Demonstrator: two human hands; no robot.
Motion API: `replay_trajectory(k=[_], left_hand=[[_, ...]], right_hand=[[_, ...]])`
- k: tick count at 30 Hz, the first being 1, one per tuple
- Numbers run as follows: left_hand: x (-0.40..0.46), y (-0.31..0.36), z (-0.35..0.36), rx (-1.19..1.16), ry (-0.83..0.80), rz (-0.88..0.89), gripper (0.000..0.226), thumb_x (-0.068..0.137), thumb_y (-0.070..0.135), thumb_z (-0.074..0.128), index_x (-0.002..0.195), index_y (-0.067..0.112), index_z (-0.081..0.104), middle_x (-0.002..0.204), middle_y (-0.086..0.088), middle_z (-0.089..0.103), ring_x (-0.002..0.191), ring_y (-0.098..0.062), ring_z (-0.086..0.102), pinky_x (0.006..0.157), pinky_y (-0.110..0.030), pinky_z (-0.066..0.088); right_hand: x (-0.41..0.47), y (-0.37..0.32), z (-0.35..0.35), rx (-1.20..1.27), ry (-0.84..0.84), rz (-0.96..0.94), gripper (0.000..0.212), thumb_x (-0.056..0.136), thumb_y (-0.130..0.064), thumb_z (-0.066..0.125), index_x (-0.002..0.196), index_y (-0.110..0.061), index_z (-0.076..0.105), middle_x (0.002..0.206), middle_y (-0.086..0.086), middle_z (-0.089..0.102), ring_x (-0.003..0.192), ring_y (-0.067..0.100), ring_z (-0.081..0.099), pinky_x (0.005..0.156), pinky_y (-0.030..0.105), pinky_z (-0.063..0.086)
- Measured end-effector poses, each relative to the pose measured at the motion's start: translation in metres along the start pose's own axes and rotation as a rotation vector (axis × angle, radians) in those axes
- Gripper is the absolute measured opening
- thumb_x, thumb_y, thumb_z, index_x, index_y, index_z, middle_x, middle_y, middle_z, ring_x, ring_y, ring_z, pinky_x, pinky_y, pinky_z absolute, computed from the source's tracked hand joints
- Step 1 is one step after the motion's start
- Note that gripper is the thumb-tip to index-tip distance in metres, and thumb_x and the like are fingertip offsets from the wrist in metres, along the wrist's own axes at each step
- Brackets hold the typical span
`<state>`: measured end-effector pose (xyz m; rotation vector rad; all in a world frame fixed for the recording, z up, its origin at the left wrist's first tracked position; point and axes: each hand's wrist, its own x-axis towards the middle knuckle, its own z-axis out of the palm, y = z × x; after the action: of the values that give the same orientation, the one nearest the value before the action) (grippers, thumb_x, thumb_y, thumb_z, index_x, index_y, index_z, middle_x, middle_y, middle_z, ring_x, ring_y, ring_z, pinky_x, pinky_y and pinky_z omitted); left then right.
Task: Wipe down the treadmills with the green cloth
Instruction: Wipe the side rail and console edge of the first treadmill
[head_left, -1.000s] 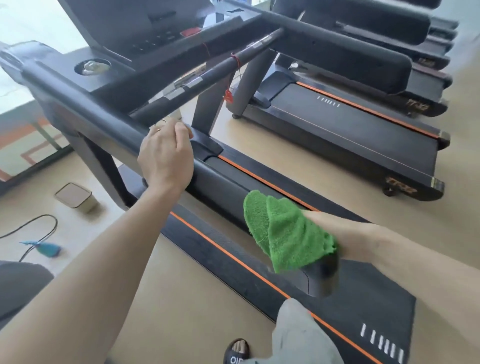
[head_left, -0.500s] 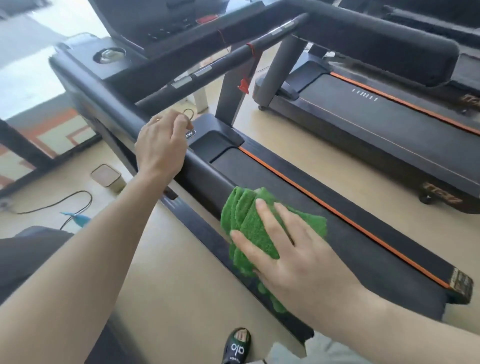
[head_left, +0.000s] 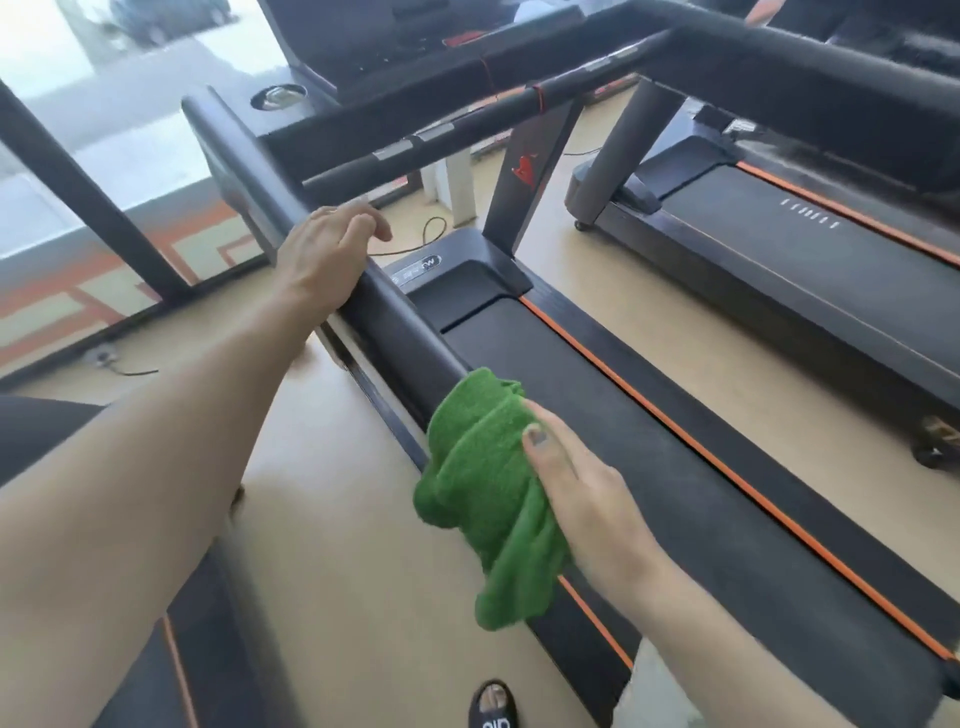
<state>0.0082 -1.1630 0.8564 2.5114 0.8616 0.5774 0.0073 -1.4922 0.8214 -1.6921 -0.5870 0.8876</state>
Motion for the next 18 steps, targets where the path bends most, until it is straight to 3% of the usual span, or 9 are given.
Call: replay_trajectory(k=[2, 3, 4, 7, 8, 10, 12, 16, 18], left_hand=[[0.0, -0.002, 0.0, -0.021, -0.017, -0.001, 0.046, 0.087, 0.035, 0.028, 0.098, 0.027, 0.072, 0.114, 0.001, 0.071, 0.117, -0.021, 0.058, 0.094, -0.034, 0.038], [0.0, -0.004, -0.001, -0.024, -0.015, -0.004, 0.047, 0.086, 0.036, 0.028, 0.096, 0.027, 0.072, 0.112, 0.001, 0.071, 0.116, -0.021, 0.058, 0.095, -0.035, 0.039], [0.0, -0.005, 0.0, -0.021, -0.008, -0.007, 0.047, 0.086, 0.036, 0.027, 0.096, 0.027, 0.072, 0.111, 0.001, 0.071, 0.116, -0.021, 0.057, 0.093, -0.035, 0.038], [0.003, -0.009, 0.0, -0.008, 0.023, -0.013, 0.046, 0.086, 0.035, 0.027, 0.096, 0.027, 0.072, 0.11, 0.001, 0.07, 0.115, -0.02, 0.055, 0.089, -0.034, 0.034], [0.003, -0.009, 0.001, -0.013, 0.025, -0.014, 0.046, 0.087, 0.034, 0.027, 0.095, 0.027, 0.072, 0.109, 0.002, 0.069, 0.115, -0.02, 0.055, 0.09, -0.034, 0.034], [0.002, -0.01, 0.001, -0.032, 0.029, -0.015, 0.044, 0.087, 0.032, 0.028, 0.094, 0.027, 0.072, 0.105, 0.005, 0.065, 0.115, -0.019, 0.054, 0.091, -0.033, 0.034], [0.003, -0.012, 0.001, -0.036, 0.047, -0.013, 0.043, 0.089, 0.031, 0.029, 0.095, 0.028, 0.072, 0.105, 0.008, 0.063, 0.116, -0.017, 0.053, 0.091, -0.032, 0.034], [0.004, -0.013, 0.002, -0.042, 0.07, -0.039, 0.042, 0.092, 0.029, 0.03, 0.097, 0.03, 0.072, 0.106, 0.009, 0.062, 0.118, -0.016, 0.051, 0.087, -0.031, 0.03], [0.003, -0.014, 0.003, -0.047, 0.075, -0.041, 0.042, 0.092, 0.03, 0.03, 0.097, 0.03, 0.072, 0.105, 0.009, 0.06, 0.119, -0.017, 0.051, 0.087, -0.032, 0.03]], right_hand=[[0.021, 0.001, -0.003, 0.391, -0.069, 0.281, 0.035, 0.106, -0.039, 0.041, 0.099, -0.03, 0.074, 0.082, -0.009, 0.077, 0.078, 0.001, 0.072, 0.078, 0.024, 0.056], [0.025, 0.007, 0.0, 0.526, -0.042, 0.387, 0.036, 0.108, -0.024, 0.038, 0.089, -0.019, 0.069, 0.064, -0.006, 0.073, 0.059, 0.002, 0.07, 0.061, 0.019, 0.056], [0.027, 0.016, 0.002, 0.635, 0.003, 0.444, 0.038, 0.108, -0.017, 0.033, 0.086, -0.013, 0.063, 0.056, -0.002, 0.07, 0.05, 0.006, 0.068, 0.048, 0.018, 0.053], [0.033, 0.027, 0.014, 0.832, 0.064, 0.709, 0.055, 0.106, -0.015, 0.031, 0.071, 0.001, 0.07, 0.06, 0.013, 0.069, 0.049, 0.02, 0.067, 0.041, 0.023, 0.052], [0.037, 0.032, 0.018, 0.863, 0.053, 0.774, 0.056, 0.105, -0.014, 0.033, 0.068, 0.006, 0.071, 0.067, 0.017, 0.07, 0.053, 0.024, 0.069, 0.045, 0.028, 0.055], [0.024, 0.035, 0.021, 1.041, 0.013, 0.789, 0.042, 0.101, -0.02, 0.044, 0.097, 0.009, 0.074, 0.103, 0.026, 0.071, 0.084, 0.037, 0.071, 0.077, 0.043, 0.059], [0.004, 0.034, 0.022, 1.207, 0.004, 0.711, 0.046, 0.096, -0.03, 0.049, 0.125, 0.001, 0.066, 0.126, 0.031, 0.063, 0.108, 0.044, 0.063, 0.1, 0.05, 0.045], [-0.02, 0.016, 0.03, 1.437, 0.149, 0.545, 0.034, 0.102, -0.014, 0.045, 0.126, 0.008, 0.055, 0.099, 0.032, 0.071, 0.085, 0.036, 0.074, 0.069, 0.037, 0.063], [-0.017, 0.015, 0.031, 1.345, 0.092, 0.608, 0.04, 0.094, -0.014, 0.049, 0.123, 0.009, 0.063, 0.108, 0.035, 0.068, 0.08, 0.044, 0.072, 0.07, 0.046, 0.062]])
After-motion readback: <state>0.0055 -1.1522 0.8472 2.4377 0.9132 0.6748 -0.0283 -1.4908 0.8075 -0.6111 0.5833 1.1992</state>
